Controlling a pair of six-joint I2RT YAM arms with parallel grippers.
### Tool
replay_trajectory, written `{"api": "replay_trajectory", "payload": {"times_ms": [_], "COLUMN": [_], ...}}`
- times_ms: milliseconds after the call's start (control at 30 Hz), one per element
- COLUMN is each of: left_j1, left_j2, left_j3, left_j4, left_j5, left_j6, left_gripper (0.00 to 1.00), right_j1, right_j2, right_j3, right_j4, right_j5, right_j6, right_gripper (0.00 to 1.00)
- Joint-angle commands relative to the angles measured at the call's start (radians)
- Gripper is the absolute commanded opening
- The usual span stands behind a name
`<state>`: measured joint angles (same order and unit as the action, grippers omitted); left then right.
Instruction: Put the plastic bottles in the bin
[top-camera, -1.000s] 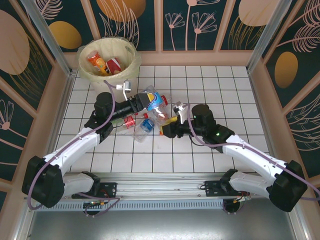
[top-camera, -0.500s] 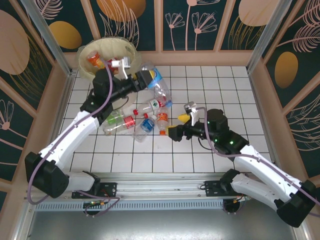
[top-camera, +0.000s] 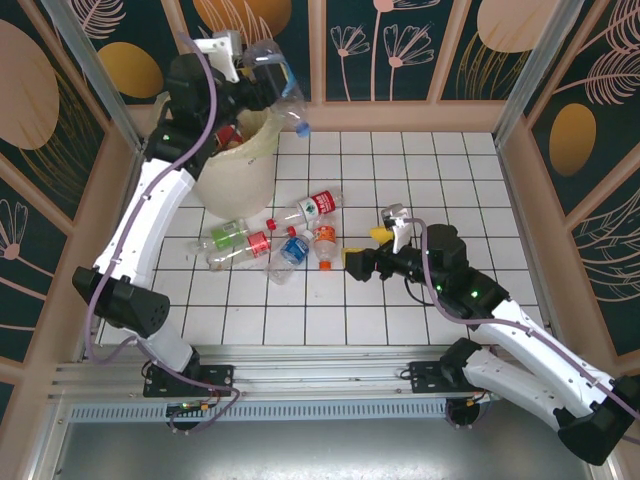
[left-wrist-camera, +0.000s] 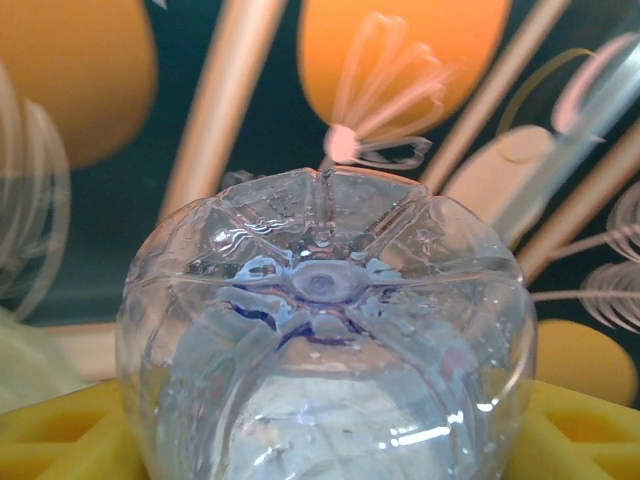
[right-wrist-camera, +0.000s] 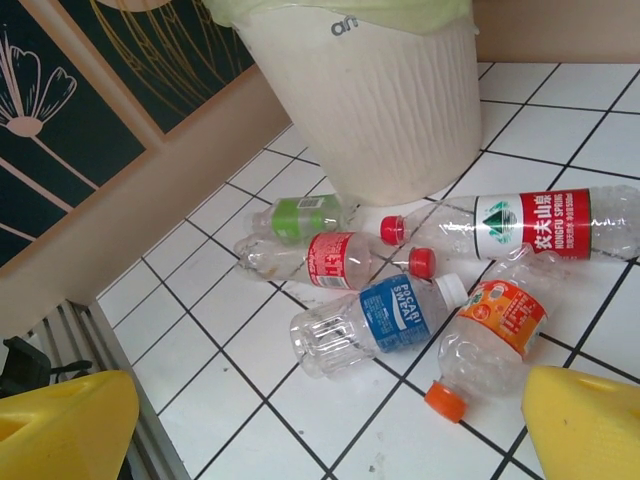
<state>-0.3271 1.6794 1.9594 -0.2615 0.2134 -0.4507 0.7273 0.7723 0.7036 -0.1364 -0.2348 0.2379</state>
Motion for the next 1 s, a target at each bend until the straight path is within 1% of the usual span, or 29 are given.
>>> {"api": "replay_trajectory", "payload": {"times_ms": [0,167,333,400,533,667,967], "left_j1": [0.039,0.088,0.133,0.143,0.160,0.179,0.182], "left_j2": [0.002,0.015,0.029,0.076,0.138,0.202,0.286], "left_j3": [0.073,0.123,0.124,0.129,0.153,0.159,0.094], "left_j4": [-0.076,-0.160,-0.174,-0.170,-0.157,-0.128,-0.020], "left_j5": [-0.110,-0.240,-0.265,-0.277,-0.299,-0.296,-0.284], "left_j6": [0.088,0.156,0.182,0.188,0.165,0.101,0.011], "left_gripper": [0.72,0.73,0.73,0.72,0.72,0.71,0.71], "right_j1": [0.008,0.011,0.014,0.016,0.023,0.030,0.043], "right_j2": [-0.005,-0.005,-0.004,-0.008,-0.011,-0.011,-0.011], "right_j3": [-0.008,-0.012,-0.012,-0.012,-0.018,-0.026,-0.018], "right_j4": [-0.007,-0.007,-0.008,-0.011,-0.010,-0.006,-0.036], "right_j5": [0.029,0.023,0.030,0.032,0.040,0.050,0.086], "right_j6": [-0.011,-0.003,-0.003,0.000,0.006,0.012,0.015], "right_gripper": [0.99,0.99,0.99,0.99,0.99,0.99,0.99]}}
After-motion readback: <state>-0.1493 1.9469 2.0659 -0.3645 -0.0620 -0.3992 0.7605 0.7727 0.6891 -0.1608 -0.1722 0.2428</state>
